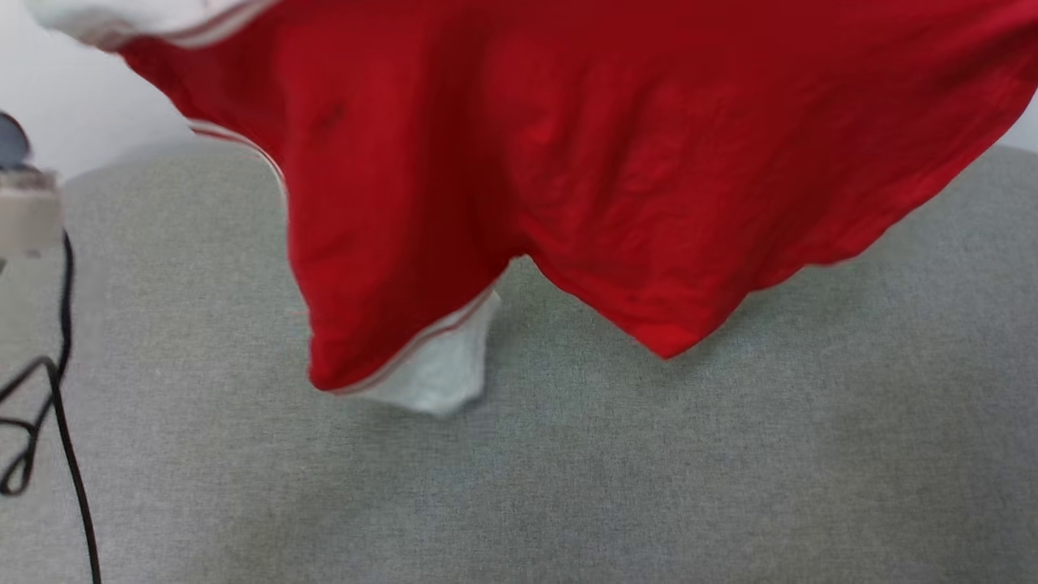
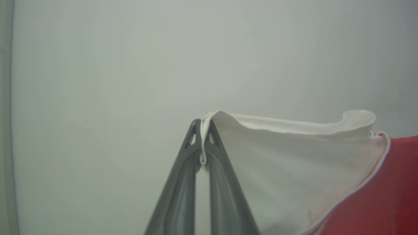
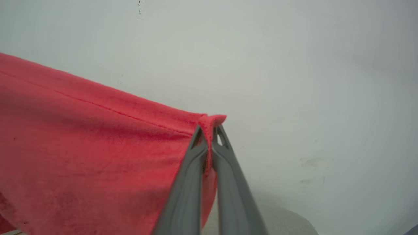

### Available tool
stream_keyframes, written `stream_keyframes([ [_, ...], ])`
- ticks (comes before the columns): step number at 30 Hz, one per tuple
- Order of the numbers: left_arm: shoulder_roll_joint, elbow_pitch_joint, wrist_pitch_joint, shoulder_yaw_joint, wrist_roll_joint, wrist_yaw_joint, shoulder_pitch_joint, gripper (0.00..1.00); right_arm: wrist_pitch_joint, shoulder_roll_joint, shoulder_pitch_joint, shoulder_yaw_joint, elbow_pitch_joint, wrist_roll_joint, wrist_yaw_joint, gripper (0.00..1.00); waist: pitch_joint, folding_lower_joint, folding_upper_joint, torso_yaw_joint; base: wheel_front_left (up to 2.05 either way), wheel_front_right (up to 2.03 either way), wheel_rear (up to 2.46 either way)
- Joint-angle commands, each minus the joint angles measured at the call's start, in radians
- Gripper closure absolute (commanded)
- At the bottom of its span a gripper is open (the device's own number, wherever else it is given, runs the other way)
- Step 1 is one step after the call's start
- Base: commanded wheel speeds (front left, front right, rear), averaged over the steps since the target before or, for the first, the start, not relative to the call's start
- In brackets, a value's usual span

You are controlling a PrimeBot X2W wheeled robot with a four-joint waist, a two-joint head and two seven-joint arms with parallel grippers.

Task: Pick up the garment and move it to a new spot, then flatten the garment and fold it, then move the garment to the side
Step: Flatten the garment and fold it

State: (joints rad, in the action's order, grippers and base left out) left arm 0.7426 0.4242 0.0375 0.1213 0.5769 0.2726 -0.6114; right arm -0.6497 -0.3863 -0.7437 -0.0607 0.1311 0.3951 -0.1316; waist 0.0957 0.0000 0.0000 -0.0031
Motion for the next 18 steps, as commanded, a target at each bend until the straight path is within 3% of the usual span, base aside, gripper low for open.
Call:
stream_keyframes([
  [1, 0.004, -0.009, -0.013, -0.006, -0.017, -0.002, -0.038, 1.0, 0.01, 0.009, -0.019, -0.017, 0.005, -0.012, 0.002, 1.0, 0.014, 0.0, 0.0, -0.005, 0.0, 0.0, 0.0],
  [9, 0.046, -0.064, -0.006, 0.015, -0.066, -0.045, -0.226, 1.0, 0.05, 0.028, -0.076, -0.064, 0.018, -0.052, 0.002, 1.0, 0.112, 0.0, 0.0, -0.012, 0.0, 0.0, 0.0],
  [18, 0.095, -0.197, 0.019, 0.067, -0.094, -0.165, -0.508, 1.0, 0.086, 0.004, -0.265, -0.098, -0.03, -0.126, 0.002, 1.0, 0.321, 0.0, 0.0, 0.003, 0.0, 0.0, 0.0],
])
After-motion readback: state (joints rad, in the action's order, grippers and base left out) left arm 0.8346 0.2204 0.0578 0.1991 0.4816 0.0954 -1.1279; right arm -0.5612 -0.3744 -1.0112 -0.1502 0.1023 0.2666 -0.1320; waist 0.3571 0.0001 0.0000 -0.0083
